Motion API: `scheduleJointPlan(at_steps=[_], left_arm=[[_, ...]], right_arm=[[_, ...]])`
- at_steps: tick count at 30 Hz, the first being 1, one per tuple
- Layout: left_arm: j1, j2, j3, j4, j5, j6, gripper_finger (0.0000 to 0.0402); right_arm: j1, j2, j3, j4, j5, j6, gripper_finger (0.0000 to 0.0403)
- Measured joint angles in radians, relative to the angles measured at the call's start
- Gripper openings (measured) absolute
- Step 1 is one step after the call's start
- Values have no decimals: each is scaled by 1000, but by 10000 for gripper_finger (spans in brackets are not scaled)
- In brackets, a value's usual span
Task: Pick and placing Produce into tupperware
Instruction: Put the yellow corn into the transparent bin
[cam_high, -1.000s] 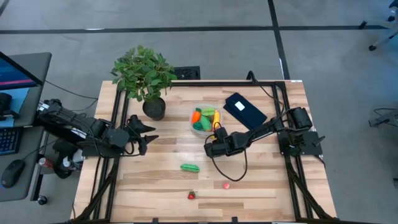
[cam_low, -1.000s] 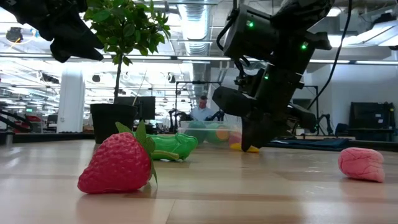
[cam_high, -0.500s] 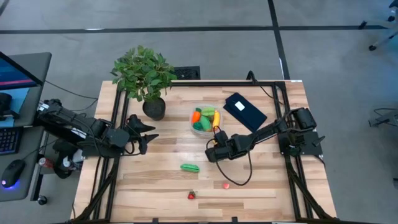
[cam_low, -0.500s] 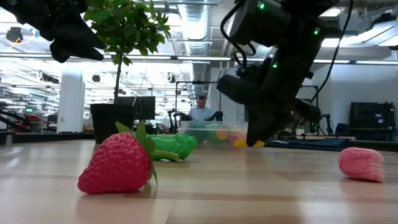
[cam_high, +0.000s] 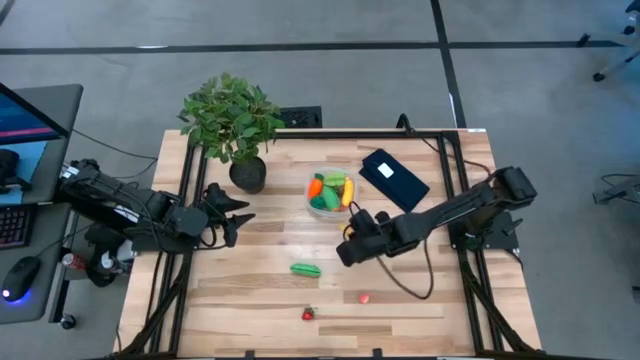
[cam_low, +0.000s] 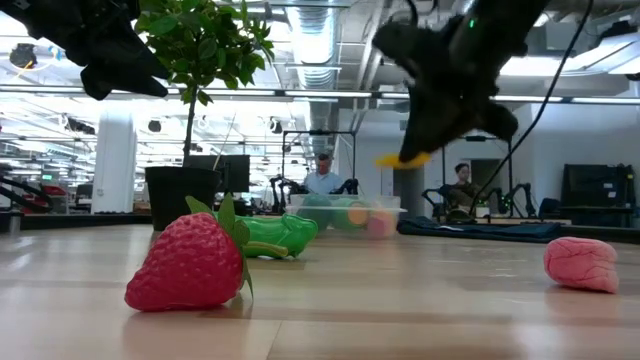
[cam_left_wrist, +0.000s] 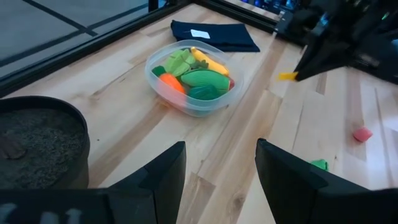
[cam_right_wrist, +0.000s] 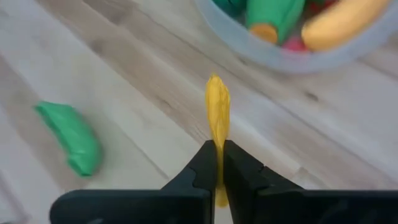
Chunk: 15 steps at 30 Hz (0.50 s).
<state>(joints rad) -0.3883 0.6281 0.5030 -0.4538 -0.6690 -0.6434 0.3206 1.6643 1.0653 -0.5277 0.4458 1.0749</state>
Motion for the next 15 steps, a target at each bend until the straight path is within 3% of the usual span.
scheduleJointPlan(at_steps=[7,15], left_arm=[[0,0,0,0,-15,1,183],[0,0,0,4,-28,-2,183]], right_arm=[[-25,-126,0,20,47,-111,13],[-174,-174,1,37,77,-288,16]])
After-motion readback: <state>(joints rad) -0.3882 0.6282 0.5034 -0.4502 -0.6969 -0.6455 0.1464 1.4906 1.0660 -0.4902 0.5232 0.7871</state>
